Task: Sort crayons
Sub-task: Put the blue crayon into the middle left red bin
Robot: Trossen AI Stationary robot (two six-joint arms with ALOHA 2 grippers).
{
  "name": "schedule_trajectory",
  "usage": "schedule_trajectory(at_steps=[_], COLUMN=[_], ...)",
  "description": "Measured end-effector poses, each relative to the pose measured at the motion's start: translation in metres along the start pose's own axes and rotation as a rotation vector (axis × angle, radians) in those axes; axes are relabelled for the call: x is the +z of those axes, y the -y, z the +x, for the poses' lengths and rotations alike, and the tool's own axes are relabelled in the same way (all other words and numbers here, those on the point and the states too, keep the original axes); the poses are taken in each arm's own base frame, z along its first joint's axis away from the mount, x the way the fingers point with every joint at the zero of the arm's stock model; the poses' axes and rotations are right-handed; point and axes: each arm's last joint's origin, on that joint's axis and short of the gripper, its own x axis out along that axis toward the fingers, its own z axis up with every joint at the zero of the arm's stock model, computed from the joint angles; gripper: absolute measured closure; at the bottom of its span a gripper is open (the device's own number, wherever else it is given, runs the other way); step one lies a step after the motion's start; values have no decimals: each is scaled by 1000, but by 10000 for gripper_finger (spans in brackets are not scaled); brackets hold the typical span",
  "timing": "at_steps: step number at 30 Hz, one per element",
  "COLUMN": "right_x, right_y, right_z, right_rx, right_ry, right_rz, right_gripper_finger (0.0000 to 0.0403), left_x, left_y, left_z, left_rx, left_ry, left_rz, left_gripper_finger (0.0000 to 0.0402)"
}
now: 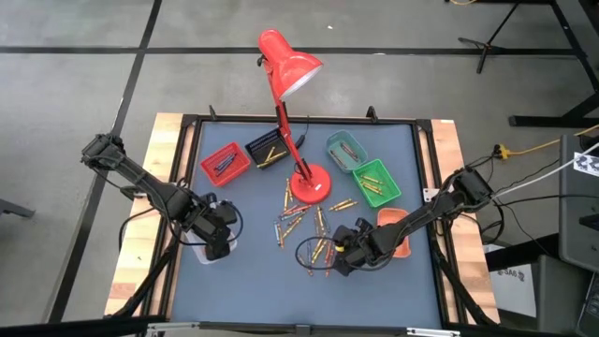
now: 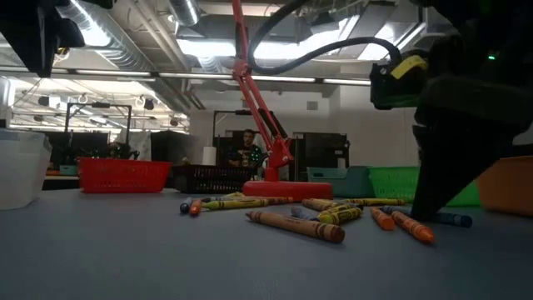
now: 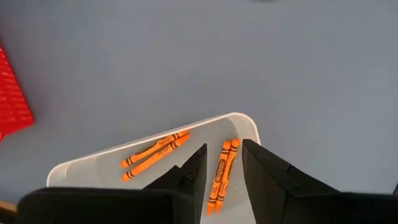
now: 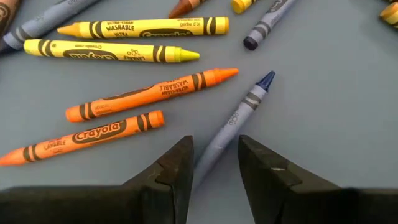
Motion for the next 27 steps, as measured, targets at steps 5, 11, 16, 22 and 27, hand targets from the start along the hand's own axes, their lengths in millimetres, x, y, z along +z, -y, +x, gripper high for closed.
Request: schedule_trajectory(at_steps=[5,11,16,22,27], right_x=[0,0,0,0,1], right_y=[0,0,0,0,-1], right_z=[0,0,0,0,-1], right_rx=[-3,-7,-8,-8,-14], right_ry=[-1,0,0,3,17], right_rz=[-2,-9,-13,-13,-46], right_gripper_finger=[300,368,395,374,384], left_x=[2,11,23,35,43], left_y=[1,8,19,38,56], left_z=[0,1,10,35,60], left_rx=[-1,15,69,105,97], left_ry=[31,195,339,396,424], left_rz=[-3,18,121,272,362], left_gripper_finger=[315,315,315,315,314])
